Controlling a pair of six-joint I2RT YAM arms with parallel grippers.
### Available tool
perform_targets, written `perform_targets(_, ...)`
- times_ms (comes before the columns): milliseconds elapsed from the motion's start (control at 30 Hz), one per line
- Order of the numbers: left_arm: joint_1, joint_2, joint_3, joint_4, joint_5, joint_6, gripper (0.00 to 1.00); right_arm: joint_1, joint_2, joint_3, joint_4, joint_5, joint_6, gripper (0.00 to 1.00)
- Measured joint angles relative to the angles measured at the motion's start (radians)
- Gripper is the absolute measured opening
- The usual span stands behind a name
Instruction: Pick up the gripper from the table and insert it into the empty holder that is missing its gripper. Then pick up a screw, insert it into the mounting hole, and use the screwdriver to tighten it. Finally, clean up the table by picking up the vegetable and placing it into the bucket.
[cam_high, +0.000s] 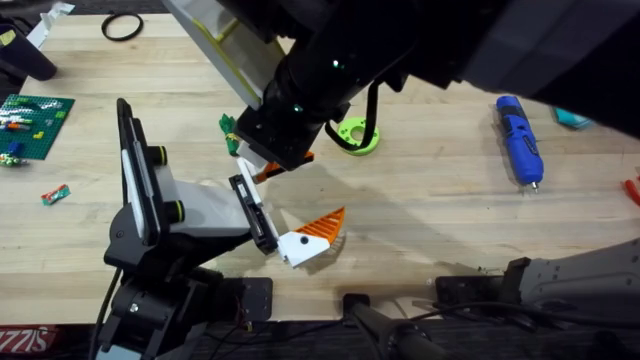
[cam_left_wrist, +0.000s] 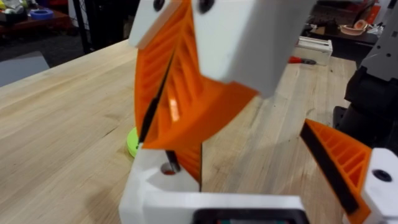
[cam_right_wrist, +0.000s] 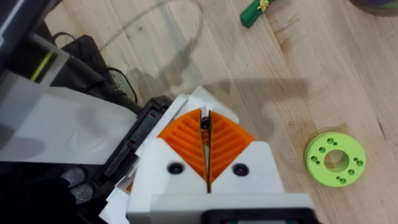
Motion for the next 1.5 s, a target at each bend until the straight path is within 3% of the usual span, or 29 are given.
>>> perform_targets(1233, 0.000, 0.000, 0.000, 0.002, 0.000, 0.000, 0.982, -0.002, -0.047, -0.001, 0.016, 0.031, -0.020, 0.005)
perform_targets(1500, 0.000, 0.000, 0.000, 0.002, 0.000, 0.000, 0.982, -0.002, -0.069, -0.073, 0.092, -0.001, -0.022, 0.005)
